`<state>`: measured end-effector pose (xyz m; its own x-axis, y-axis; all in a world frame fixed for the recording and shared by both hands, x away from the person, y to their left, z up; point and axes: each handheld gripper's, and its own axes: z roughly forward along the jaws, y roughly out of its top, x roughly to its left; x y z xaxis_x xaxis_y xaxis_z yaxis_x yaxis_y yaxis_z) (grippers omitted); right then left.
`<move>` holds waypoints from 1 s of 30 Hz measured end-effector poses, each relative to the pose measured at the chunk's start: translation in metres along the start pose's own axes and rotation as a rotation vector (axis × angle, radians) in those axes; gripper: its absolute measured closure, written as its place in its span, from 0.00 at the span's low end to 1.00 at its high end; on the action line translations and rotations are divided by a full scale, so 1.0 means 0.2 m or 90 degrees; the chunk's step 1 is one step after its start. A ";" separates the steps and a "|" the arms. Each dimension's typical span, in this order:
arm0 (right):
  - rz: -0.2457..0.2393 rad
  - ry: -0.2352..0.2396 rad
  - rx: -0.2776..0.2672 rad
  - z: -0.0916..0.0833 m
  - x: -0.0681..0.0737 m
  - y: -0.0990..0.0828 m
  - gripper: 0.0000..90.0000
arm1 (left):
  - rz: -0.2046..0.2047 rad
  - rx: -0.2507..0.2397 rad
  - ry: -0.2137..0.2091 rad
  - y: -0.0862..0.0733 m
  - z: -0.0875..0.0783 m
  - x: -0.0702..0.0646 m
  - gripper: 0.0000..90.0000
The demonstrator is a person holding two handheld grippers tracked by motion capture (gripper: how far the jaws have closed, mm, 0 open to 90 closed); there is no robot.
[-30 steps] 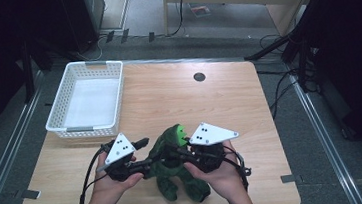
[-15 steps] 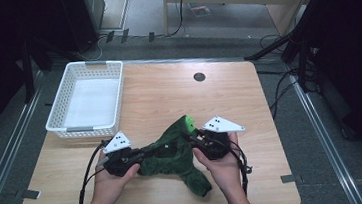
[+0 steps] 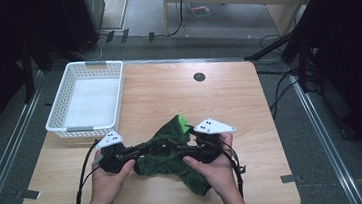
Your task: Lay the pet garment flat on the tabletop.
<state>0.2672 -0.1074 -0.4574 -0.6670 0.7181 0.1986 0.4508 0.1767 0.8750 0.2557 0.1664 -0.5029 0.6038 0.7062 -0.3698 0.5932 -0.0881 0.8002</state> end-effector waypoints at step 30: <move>0.030 -0.180 -0.048 0.12 0.22 -0.26 0.47 | 0.074 0.007 0.049 0.10 0.13 -0.04 0.64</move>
<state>0.2296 -0.0686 -0.5044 -0.4490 0.8856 0.1184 0.4249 0.0950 0.9003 0.2764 0.1397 -0.4966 0.6268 0.7423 -0.2369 0.5274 -0.1803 0.8303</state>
